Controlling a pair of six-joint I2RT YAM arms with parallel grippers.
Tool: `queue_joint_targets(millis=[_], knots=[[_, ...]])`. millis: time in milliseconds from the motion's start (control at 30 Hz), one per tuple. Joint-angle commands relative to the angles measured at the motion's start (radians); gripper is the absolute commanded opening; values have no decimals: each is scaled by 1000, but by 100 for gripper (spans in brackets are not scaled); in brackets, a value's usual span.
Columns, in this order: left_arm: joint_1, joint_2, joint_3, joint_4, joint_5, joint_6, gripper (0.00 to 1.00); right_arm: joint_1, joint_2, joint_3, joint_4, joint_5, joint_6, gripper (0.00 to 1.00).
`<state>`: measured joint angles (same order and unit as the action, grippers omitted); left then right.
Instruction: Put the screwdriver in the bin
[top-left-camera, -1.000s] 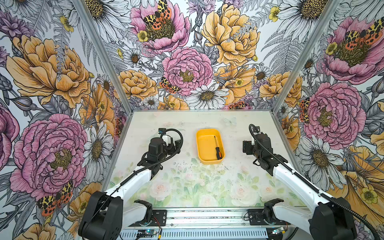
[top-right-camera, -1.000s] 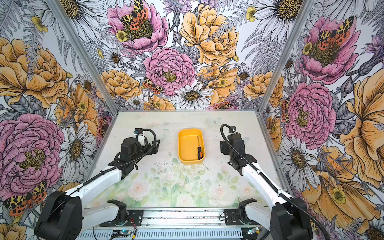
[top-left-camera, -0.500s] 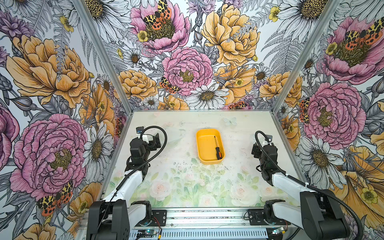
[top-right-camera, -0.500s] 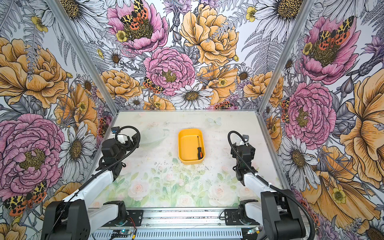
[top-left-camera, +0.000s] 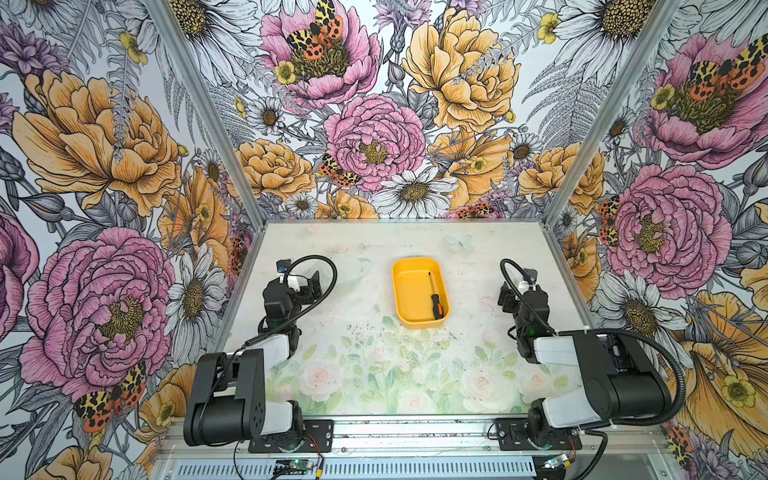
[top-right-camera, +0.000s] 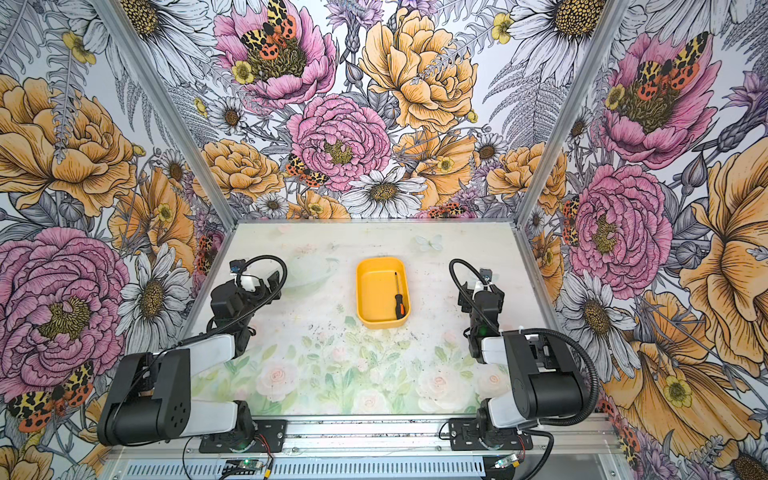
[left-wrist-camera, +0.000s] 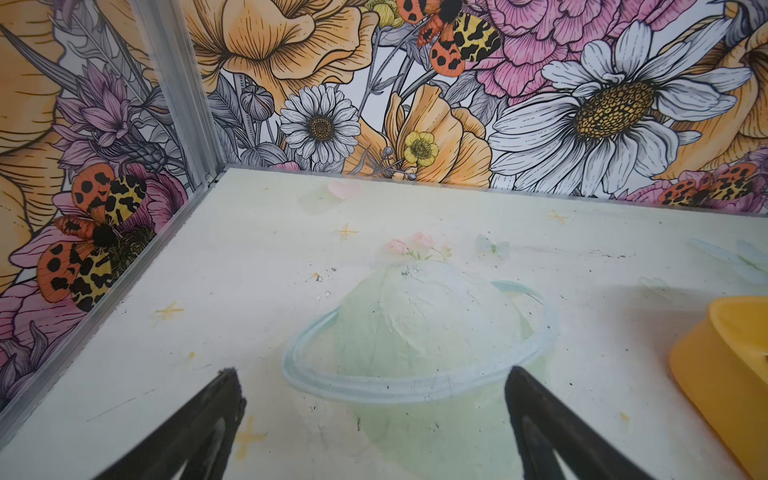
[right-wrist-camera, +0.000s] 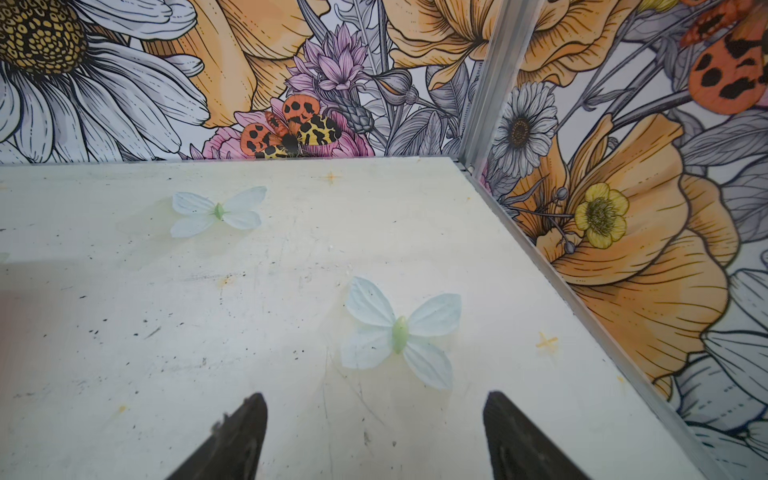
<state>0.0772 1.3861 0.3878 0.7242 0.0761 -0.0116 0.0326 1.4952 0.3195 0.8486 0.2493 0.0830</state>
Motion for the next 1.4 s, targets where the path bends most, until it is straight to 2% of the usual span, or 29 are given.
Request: queue_joint_targets(millis=[0, 267, 300, 367, 633, 1367], knots=[[11, 46, -43, 179, 26, -15, 99, -2, 42, 28, 109, -15, -15, 83], [10, 175, -76, 364, -5, -30, 99, -5, 41, 55, 58, -1, -5, 86], [15, 181, -66, 343, 26, -29, 99, -5, 38, 55, 51, 0, -3, 87], [3, 163, -28, 245, 1, -12, 99, -7, 41, 56, 50, -4, -3, 90], [-22, 166, -12, 223, -32, 5, 99, -13, 40, 61, 40, -12, 1, 99], [-39, 166, -11, 220, -51, 17, 99, -13, 39, 58, 43, -13, 1, 100]])
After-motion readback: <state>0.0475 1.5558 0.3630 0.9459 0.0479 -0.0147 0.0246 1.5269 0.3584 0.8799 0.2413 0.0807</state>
